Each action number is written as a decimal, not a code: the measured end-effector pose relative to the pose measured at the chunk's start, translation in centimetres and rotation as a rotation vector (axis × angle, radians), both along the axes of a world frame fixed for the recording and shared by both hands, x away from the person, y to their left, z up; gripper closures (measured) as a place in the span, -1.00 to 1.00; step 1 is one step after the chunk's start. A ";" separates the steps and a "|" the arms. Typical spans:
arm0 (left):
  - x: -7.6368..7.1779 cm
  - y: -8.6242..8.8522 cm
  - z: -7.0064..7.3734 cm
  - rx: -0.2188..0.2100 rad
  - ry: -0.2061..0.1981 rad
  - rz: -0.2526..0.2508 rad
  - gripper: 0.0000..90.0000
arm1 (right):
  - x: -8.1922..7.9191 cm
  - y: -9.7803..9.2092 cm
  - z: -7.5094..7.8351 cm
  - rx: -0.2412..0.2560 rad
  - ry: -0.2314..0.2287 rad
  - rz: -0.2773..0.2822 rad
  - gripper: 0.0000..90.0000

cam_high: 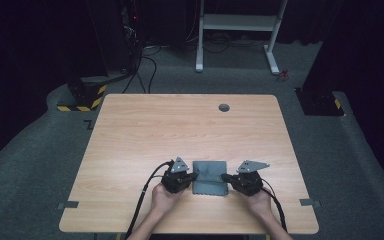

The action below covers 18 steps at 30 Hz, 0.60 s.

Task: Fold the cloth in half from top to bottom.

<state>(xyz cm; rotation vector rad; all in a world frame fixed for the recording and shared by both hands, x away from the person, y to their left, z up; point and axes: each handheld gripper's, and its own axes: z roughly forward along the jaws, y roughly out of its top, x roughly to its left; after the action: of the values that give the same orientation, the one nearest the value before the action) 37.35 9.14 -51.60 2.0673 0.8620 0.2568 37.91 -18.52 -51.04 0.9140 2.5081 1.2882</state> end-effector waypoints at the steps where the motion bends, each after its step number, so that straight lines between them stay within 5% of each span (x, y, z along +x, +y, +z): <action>1: -0.1 0.0 0.0 0.005 -0.004 0.000 0.97 | -0.1 0.0 0.0 -0.001 -0.002 0.002 0.99; 18: -1.2 0.0 -0.2 0.008 -0.015 -0.016 0.97 | -1.2 0.0 -0.3 -0.013 -0.013 0.013 0.99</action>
<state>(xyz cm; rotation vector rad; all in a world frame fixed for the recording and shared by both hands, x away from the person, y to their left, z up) 36.14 9.10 -51.80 2.0760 0.8365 0.2671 36.66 -18.52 -51.31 0.8845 2.5140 1.2760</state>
